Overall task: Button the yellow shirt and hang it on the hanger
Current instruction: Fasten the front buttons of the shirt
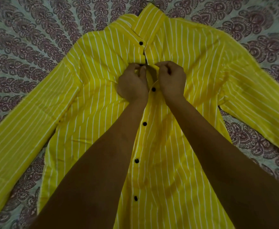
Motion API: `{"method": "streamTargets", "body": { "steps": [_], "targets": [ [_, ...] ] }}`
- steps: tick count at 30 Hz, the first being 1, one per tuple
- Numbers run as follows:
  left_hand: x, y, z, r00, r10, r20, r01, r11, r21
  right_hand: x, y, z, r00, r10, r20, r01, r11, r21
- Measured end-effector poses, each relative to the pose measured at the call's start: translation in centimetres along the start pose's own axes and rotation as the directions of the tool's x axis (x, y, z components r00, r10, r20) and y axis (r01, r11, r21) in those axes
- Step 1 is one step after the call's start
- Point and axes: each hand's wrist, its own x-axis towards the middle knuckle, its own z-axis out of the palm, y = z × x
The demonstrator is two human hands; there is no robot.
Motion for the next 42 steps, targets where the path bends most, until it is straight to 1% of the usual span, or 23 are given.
{"method": "streamTargets", "body": {
  "steps": [2, 4, 6, 8, 10, 12, 14, 15, 17, 19, 21, 23, 24, 25, 26, 28, 29, 31, 33, 36, 39, 41, 42],
  "targets": [
    [-0.1, 0.6, 0.2, 0.997, -0.076, -0.002, 0.075, 0.994, -0.073, -0.1, 0.0, -0.2, 0.999, 0.033, -0.023, -0.031, 0.998, 0.061],
    [0.0, 1.3, 0.5, 0.987, -0.161, 0.010, 0.161, 0.978, -0.136, -0.1, 0.1, -0.4, 0.999, -0.033, -0.006, 0.033, 0.999, 0.019],
    [0.2, 1.8, 0.6, 0.974, -0.224, 0.024, 0.225, 0.962, -0.152, -0.1, 0.1, -1.0, 0.993, -0.100, 0.060, 0.101, 0.995, -0.024],
    [0.4, 2.0, 0.6, 0.966, -0.257, 0.032, 0.259, 0.953, -0.160, 0.1, 0.2, -1.6, 0.979, -0.144, 0.142, 0.152, 0.987, -0.044],
    [0.5, 2.2, 0.8, 0.962, -0.271, 0.026, 0.271, 0.949, -0.162, 0.4, 0.4, -2.3, 0.967, -0.163, 0.197, 0.186, 0.977, -0.104],
    [0.5, 2.1, 1.0, 0.962, -0.272, 0.017, 0.270, 0.948, -0.167, 0.5, 0.6, -2.5, 0.963, -0.185, 0.198, 0.216, 0.965, -0.146],
    [0.3, 1.9, 0.9, 0.973, -0.232, 0.006, 0.228, 0.952, -0.204, 0.5, 0.6, -2.6, 0.969, -0.206, 0.137, 0.225, 0.963, -0.145],
    [0.2, 1.7, 0.7, 0.983, -0.182, -0.009, 0.175, 0.954, -0.244, 0.5, 0.5, -2.6, 0.975, -0.198, 0.104, 0.211, 0.968, -0.134],
    [0.0, 1.0, 0.1, 0.998, -0.036, -0.051, 0.018, 0.951, -0.308, 0.5, 0.2, -2.7, 0.984, -0.171, 0.054, 0.176, 0.980, -0.093],
    [-0.1, 0.8, -1.0, 0.994, 0.104, -0.041, -0.112, 0.937, -0.330, 0.7, 0.0, -2.7, 0.988, -0.146, 0.041, 0.148, 0.987, -0.057],
    [-0.2, 1.2, -2.2, 0.984, 0.177, 0.020, -0.160, 0.925, -0.343, 0.6, -0.2, -2.3, 0.992, -0.101, 0.082, 0.102, 0.995, -0.007],
    [0.1, 1.6, -3.3, 0.977, 0.184, 0.109, -0.131, 0.917, -0.378, 0.5, -0.6, -1.8, 0.988, 0.026, 0.152, -0.049, 0.987, 0.152],
    [0.2, 1.8, -3.9, 0.972, 0.179, 0.154, -0.108, 0.918, -0.383, 0.4, -0.8, -1.6, 0.979, 0.090, 0.184, -0.132, 0.964, 0.231],
    [0.4, 1.9, -4.4, 0.966, 0.175, 0.191, -0.092, 0.922, -0.377, 0.3, -1.1, -1.6, 0.968, 0.139, 0.208, -0.195, 0.939, 0.283],
    [0.6, 1.9, -4.8, 0.960, 0.170, 0.221, -0.079, 0.926, -0.369, 0.2, -1.3, -1.6, 0.961, 0.162, 0.224, -0.227, 0.924, 0.307],
    [0.9, 1.9, -5.3, 0.956, 0.163, 0.246, -0.066, 0.930, -0.361, 0.0, -1.7, -1.6, 0.955, 0.170, 0.242, -0.244, 0.916, 0.319],
    [1.0, 2.0, -5.3, 0.956, 0.171, 0.237, -0.082, 0.935, -0.345, -0.1, -1.7, -1.6, 0.957, 0.165, 0.238, -0.236, 0.920, 0.312],
    [1.1, 2.2, -5.3, 0.955, 0.227, 0.193, -0.173, 0.950, -0.261, -0.2, -1.8, -1.6, 0.972, 0.120, 0.202, -0.176, 0.941, 0.289],
    [1.2, 2.6, -5.3, 0.951, 0.272, 0.149, -0.251, 0.957, -0.143, -0.2, -1.8, -1.5, 0.985, 0.062, 0.162, -0.105, 0.957, 0.270],
    [1.2, 3.2, -5.1, 0.951, 0.285, 0.119, -0.283, 0.959, -0.031, -0.3, -1.6, -1.4, 0.986, 0.031, 0.163, -0.079, 0.951, 0.300],
    [0.9, 3.8, -5.0, 0.951, 0.282, 0.131, -0.274, 0.959, -0.072, -0.4, -1.6, -1.3, 0.980, 0.086, 0.177, -0.145, 0.924, 0.353],
    [0.9, 3.9, -5.0, 0.942, 0.282, 0.181, -0.259, 0.955, -0.142, -0.4, -1.5, -1.3, 0.967, 0.160, 0.196, -0.231, 0.874, 0.428],
    [1.0, 3.8, -5.0, 0.938, 0.267, 0.221, -0.224, 0.954, -0.198, -0.4, -1.5, -1.3, 0.958, 0.185, 0.220, -0.270, 0.842, 0.467]
  ]
}}
